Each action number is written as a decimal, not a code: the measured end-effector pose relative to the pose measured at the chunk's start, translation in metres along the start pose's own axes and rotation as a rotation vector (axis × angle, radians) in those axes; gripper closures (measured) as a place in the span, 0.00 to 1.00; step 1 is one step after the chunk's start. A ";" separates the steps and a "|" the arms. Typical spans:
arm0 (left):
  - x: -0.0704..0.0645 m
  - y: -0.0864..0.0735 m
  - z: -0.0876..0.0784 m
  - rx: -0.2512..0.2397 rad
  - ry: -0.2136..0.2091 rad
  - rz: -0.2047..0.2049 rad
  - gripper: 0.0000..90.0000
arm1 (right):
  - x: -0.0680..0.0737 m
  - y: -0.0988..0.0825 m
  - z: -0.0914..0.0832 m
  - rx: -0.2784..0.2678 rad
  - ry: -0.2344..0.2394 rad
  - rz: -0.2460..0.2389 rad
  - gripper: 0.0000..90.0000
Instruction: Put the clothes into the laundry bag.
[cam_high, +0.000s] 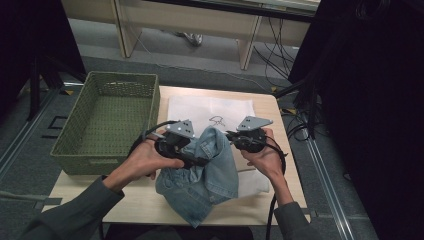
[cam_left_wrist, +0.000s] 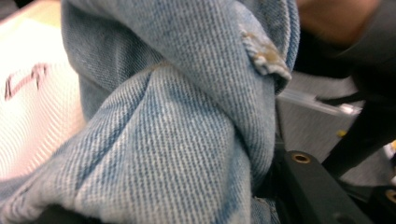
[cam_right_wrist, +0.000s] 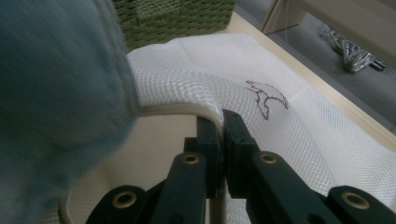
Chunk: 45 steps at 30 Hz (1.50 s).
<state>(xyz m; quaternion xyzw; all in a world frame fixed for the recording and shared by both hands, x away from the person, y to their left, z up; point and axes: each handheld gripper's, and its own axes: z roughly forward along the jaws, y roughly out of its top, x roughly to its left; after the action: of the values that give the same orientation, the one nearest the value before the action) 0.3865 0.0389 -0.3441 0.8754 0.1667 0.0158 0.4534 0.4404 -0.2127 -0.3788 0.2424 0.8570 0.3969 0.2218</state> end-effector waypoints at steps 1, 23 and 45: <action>0.002 -0.002 0.007 0.016 0.017 0.008 0.73 | -0.001 0.000 0.000 -0.002 -0.008 -0.019 0.97; 0.042 -0.032 0.109 0.266 0.166 -0.104 0.68 | 0.011 0.006 0.005 0.045 -0.010 -0.090 0.98; 0.064 -0.035 0.027 0.134 0.303 -0.256 0.17 | 0.008 -0.002 0.011 0.084 -0.030 -0.059 0.97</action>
<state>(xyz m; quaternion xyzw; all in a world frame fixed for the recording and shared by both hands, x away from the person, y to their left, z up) 0.4418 0.0559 -0.3963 0.8630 0.3436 0.0785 0.3619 0.4397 -0.2033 -0.3884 0.2319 0.8763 0.3502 0.2361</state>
